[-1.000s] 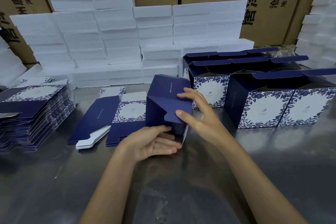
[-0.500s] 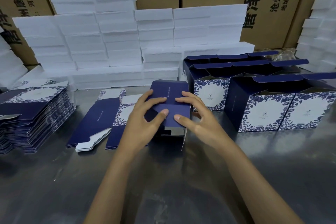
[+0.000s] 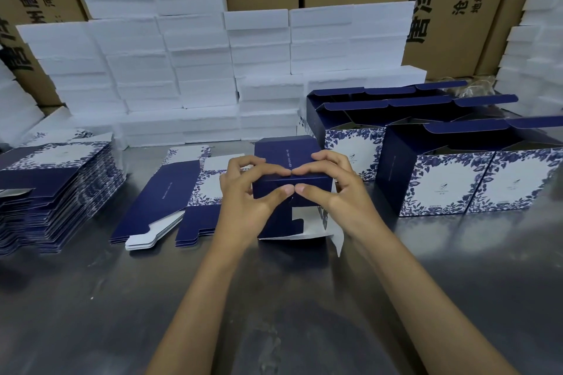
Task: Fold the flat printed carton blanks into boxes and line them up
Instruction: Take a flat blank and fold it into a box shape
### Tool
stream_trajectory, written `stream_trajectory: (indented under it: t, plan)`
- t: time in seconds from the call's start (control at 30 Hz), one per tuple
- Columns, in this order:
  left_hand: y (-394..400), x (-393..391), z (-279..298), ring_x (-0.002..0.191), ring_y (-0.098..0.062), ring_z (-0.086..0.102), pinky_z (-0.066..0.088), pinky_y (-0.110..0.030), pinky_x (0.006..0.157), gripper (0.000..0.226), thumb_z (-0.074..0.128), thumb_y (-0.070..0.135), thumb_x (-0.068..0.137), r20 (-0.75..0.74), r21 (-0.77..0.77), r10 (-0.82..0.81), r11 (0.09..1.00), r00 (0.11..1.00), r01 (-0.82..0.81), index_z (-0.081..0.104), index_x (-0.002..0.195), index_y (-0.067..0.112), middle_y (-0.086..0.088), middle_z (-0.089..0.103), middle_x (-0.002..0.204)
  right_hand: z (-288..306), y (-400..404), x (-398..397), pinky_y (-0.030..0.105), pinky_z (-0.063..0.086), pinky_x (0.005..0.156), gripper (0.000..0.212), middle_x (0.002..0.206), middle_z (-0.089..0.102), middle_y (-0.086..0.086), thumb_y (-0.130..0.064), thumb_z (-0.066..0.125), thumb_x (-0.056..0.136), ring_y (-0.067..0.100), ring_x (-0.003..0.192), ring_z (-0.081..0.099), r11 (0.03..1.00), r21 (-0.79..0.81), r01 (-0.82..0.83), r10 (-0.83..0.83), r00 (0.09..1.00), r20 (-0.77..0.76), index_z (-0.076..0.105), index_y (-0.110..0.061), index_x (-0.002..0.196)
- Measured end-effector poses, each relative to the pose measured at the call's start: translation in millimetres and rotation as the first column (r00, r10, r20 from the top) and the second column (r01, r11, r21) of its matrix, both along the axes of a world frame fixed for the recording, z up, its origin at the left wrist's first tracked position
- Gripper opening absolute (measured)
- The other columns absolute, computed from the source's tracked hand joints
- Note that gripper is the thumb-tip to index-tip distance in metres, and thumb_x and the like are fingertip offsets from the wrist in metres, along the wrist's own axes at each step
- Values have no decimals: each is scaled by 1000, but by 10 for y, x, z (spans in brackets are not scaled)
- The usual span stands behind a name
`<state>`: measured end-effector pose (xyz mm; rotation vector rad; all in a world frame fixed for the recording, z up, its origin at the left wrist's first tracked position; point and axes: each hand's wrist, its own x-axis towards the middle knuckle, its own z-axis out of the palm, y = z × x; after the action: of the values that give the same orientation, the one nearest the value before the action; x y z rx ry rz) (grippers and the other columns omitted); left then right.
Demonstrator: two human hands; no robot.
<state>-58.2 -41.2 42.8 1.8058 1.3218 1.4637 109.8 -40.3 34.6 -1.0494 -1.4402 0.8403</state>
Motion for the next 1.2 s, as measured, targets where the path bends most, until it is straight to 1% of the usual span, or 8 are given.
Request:
stream_trajectory:
  t: [0.1, 0.27, 0.47, 0.63, 0.73, 0.87, 1.0, 1.2]
  plan:
    - [7, 33, -23, 129, -12, 43, 36, -18, 86, 25, 83, 20, 78, 44, -11, 1, 1000, 999, -1, 72, 86, 42, 17, 49, 118, -9, 6, -44, 9, 35, 103, 26, 130, 52, -11, -8, 81, 82, 7, 134, 44, 999, 26, 30, -29, 999, -27, 75, -33, 86]
    - [40, -56, -29, 126, -6, 49, 48, -40, 98, 23, 82, 20, 79, 81, -66, -61, 996, 995, 66, 76, 89, 40, 14, 53, 123, -15, 36, 50, 22, 39, 107, 24, 131, 54, -16, -8, 81, 82, -1, 132, 46, 998, -15, -57, 56, 995, -80, 80, -30, 91]
    - [52, -79, -30, 113, 8, 54, 46, -21, 86, 22, 80, 18, 82, 71, -20, -74, 997, 995, 75, 76, 88, 39, 14, 59, 120, -36, 60, 90, 33, 44, 111, 21, 132, 56, -14, -7, 78, 85, 1, 130, 49, 998, -3, -58, 57, 994, -95, 81, -25, 95]
    - [61, -136, -21, 115, 7, 55, 51, -40, 99, 22, 76, 14, 86, 107, -38, -109, 993, 988, 113, 77, 93, 35, 13, 61, 124, -4, 41, 187, 11, 43, 94, 19, 139, 54, -11, -7, 68, 94, -7, 122, 52, 993, -4, -120, 120, 993, -15, 78, -16, 107]
    - [53, -102, -30, 119, 9, 52, 48, -41, 103, 26, 72, 10, 90, 83, -3, -74, 997, 994, 75, 75, 89, 35, 11, 60, 129, 0, 51, 164, 20, 44, 102, 19, 140, 54, -12, -7, 67, 95, -7, 124, 52, 995, -4, -98, 98, 995, -1, 78, -18, 107]
    - [45, -34, -86, 149, -5, 20, 21, -17, 115, 35, 74, 7, 84, -110, 48, -102, 993, 989, 108, 69, 80, 41, 16, 37, 153, -14, 61, 168, 39, 33, 120, 23, 146, 51, -17, -8, 66, 96, -6, 136, 43, 994, -35, -101, 100, 994, -49, 77, -20, 112]
    - [47, 6, -185, 151, -10, -21, 6, -39, 113, 46, 86, 39, 65, -506, 78, -25, 994, 862, 75, 55, 98, 45, 16, -3, 165, -24, 58, 172, 34, 34, 120, 34, 154, 42, -21, -8, 63, 98, -5, 143, 34, 994, -55, -91, 88, 995, -54, 72, -30, 123]
    - [67, 61, -245, 154, -18, -4, 18, -42, 109, 51, 84, 44, 66, -567, 176, 52, 983, 822, 59, 51, 105, 37, 10, 7, 165, -27, 65, 211, 15, 36, 106, 41, 151, 45, -20, -6, 58, 99, -8, 135, 40, 993, -90, -77, 67, 992, -107, 70, -35, 125]
